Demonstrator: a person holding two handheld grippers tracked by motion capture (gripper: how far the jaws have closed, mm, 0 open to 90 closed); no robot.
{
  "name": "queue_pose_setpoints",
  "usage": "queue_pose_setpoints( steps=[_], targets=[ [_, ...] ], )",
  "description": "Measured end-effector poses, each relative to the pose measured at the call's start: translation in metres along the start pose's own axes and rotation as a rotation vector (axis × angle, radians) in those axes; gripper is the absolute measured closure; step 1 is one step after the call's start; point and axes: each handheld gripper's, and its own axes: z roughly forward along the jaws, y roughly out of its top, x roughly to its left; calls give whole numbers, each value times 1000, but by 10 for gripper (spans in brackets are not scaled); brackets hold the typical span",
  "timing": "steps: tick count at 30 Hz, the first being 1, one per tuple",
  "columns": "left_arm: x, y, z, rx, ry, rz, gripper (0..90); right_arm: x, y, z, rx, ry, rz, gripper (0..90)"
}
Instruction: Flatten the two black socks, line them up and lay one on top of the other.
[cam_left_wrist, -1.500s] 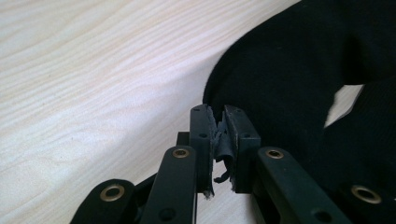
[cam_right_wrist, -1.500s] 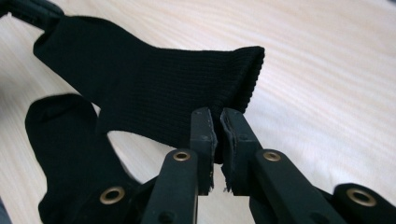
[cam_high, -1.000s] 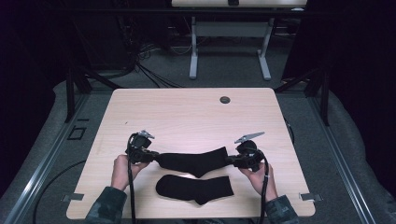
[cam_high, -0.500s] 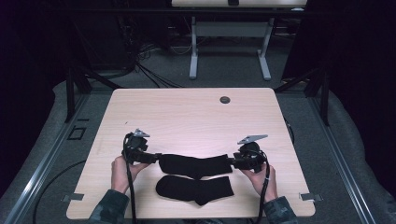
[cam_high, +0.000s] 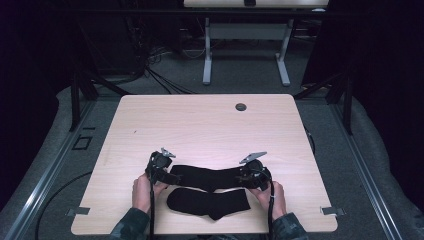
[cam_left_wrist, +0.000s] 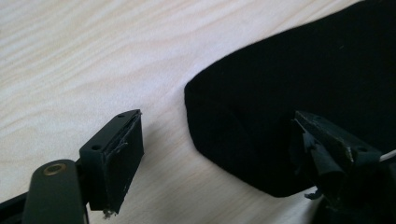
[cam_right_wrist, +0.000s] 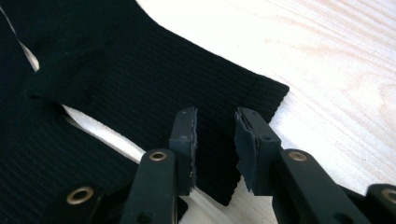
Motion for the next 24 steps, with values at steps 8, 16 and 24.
queue_pose_setpoints(
  steps=[8, 16, 24],
  targets=[
    [3, 0, -1, 15, 10, 5, 183, 0, -2, 2, -10, 7, -8, 691],
    [4, -5, -4, 17, 10, 8, 180, -5, -2, 3, -27, 14, -9, 687],
    [4, -5, -8, -31, 13, 6, 67, -3, -1, 4, -51, 65, -7, 437]
  ],
)
